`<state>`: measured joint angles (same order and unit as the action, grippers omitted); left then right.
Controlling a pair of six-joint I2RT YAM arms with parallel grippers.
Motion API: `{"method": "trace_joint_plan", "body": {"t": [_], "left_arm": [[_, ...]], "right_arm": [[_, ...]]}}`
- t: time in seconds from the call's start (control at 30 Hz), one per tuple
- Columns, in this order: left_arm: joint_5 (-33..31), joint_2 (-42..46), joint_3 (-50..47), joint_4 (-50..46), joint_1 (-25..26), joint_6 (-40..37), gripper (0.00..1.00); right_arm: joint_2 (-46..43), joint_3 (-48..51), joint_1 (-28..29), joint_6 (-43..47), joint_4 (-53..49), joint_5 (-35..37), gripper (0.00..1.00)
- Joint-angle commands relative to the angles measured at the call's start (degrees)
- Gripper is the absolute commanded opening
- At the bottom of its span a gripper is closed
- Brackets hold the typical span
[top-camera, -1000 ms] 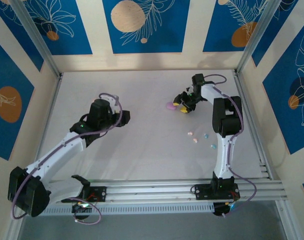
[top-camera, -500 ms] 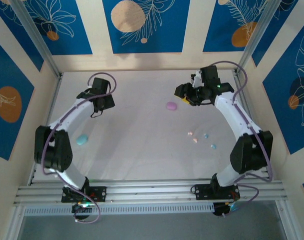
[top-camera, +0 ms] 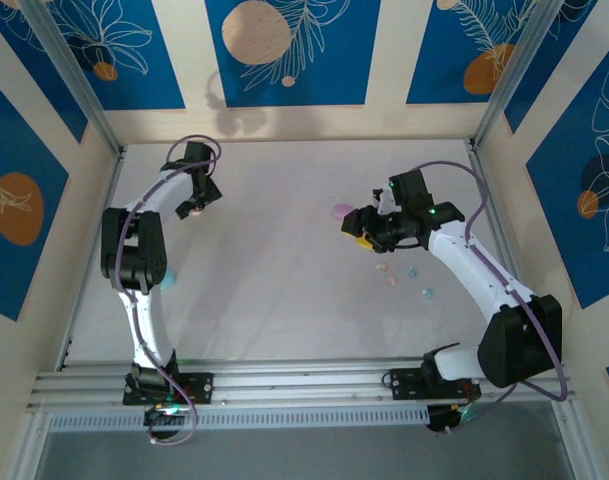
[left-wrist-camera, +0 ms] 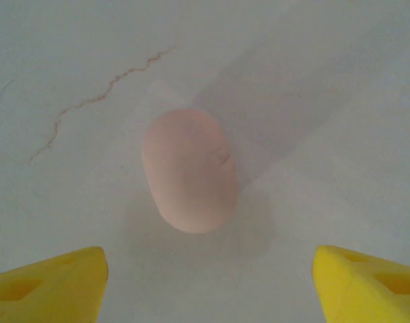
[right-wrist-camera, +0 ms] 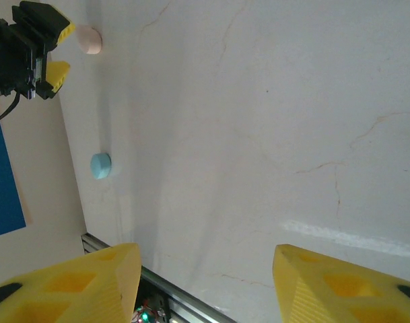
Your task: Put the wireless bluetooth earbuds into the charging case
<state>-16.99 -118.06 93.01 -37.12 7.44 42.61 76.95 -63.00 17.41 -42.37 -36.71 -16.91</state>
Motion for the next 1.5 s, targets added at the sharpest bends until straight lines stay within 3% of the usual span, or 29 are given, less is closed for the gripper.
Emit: {"method": "trace_joint_plan", "body": {"t": [0.0,0.47,0.63,0.87,1.07,1.23,1.47], "left_arm": [[0.33,-2.74,3.27,-3.06,-2.02,3.32,0.79],[1.3,-14.92,16.32,-8.45,-3.32,4.05,0.69],[0.91,-15.7,16.68,-9.01,-3.39,4.74,0.63],[0.66,-14.11,15.26,-9.35,-2.81,4.98,0.41],[1.61,-10.15,11.4,-7.71,-0.16,3.28,0.35],[2.97,-3.77,1.04,-3.73,3.92,5.29,0.34],[4.25,6.58,-17.88,5.87,14.65,11.15,0.32]], "right_arm": [[-1.36,-0.25,-0.08,-1.02,-0.11,-1.08,0.56],[-0.92,1.12,-0.85,-1.22,-0.35,-2.44,0.56],[-0.91,1.65,-1.15,-1.14,-0.47,-2.6,0.56],[-0.66,2.22,-1.33,-1.05,-0.13,-3.02,0.56],[-1.66,3.98,-1.39,-1.03,0.96,-3.48,0.56],[-2.43,6.5,-1.42,-1.21,1.82,-3.92,0.56],[-4.67,7.85,-1.65,-1.17,1.03,-1.96,0.56]]}}
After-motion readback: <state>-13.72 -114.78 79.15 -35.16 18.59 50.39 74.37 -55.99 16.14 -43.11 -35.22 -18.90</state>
